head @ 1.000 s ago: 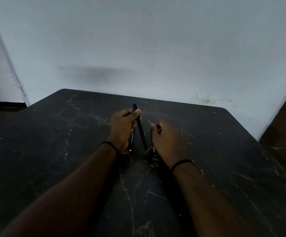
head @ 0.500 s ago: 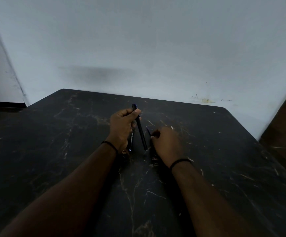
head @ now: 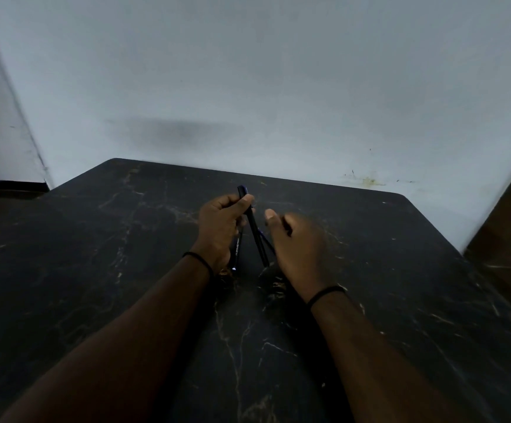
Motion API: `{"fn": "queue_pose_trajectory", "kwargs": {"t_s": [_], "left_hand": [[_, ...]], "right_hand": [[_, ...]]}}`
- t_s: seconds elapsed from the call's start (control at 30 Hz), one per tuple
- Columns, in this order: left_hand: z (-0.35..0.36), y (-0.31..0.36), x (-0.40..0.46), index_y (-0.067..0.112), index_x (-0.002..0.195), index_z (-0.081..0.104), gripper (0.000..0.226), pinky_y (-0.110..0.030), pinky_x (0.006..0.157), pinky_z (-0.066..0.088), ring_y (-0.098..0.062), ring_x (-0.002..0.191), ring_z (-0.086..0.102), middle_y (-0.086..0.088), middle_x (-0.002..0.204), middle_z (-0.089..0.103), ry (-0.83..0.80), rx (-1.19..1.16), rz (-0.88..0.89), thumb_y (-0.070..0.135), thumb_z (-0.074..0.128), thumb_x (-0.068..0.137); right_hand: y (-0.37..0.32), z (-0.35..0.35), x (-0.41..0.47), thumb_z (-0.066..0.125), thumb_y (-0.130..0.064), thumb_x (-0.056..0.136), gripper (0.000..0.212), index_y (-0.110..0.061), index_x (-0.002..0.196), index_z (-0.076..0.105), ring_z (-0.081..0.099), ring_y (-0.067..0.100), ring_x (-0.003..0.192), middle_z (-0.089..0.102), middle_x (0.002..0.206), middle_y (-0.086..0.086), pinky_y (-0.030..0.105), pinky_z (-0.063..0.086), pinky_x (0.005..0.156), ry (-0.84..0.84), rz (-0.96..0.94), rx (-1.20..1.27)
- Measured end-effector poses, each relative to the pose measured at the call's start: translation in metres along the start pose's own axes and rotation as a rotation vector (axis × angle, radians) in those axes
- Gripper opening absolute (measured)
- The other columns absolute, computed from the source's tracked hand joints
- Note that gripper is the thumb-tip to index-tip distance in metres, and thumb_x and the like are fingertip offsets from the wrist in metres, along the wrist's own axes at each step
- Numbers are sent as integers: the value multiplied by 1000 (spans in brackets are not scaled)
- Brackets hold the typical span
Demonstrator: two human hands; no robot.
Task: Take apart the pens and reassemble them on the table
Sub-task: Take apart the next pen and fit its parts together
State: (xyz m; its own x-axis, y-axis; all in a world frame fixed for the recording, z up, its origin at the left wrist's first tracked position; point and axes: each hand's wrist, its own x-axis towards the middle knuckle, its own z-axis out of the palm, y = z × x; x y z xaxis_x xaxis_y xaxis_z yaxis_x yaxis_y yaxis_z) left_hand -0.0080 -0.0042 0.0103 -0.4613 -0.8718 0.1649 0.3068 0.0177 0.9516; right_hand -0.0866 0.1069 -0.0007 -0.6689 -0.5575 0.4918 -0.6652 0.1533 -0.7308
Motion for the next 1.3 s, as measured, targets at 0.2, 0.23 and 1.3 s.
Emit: {"fn": "queue_pose_trajectory", "kwargs": {"t_s": [0.2,0.23,1.3], "left_hand": [[0,9,-6,1,101,69,17,-26,60,57,-16,66,67,-9,81,69,-155,-174,-96,13,59,93],[-1,9,-7,2,101,69,18,-31,65,59,-19,70,68,-9,85,71,-187,-194,-109,14,58,94],[-9,27,1,14,100,59,20,-28,70,47,-15,80,69,3,75,71,-135,-366,68,17,39,102]], "right_hand": [[-4,7,-3,65,-45,90,16,-29,91,70,67,4,79,71,83,-10,34,57,78,-256,77,254],[-5,6,-4,67,-44,89,14,-31,93,70,67,5,82,72,87,-9,36,57,81,-259,85,289],[-28,0,-15,44,-50,100,52,-4,78,57,51,21,61,50,62,4,34,33,54,-154,64,45]]}}
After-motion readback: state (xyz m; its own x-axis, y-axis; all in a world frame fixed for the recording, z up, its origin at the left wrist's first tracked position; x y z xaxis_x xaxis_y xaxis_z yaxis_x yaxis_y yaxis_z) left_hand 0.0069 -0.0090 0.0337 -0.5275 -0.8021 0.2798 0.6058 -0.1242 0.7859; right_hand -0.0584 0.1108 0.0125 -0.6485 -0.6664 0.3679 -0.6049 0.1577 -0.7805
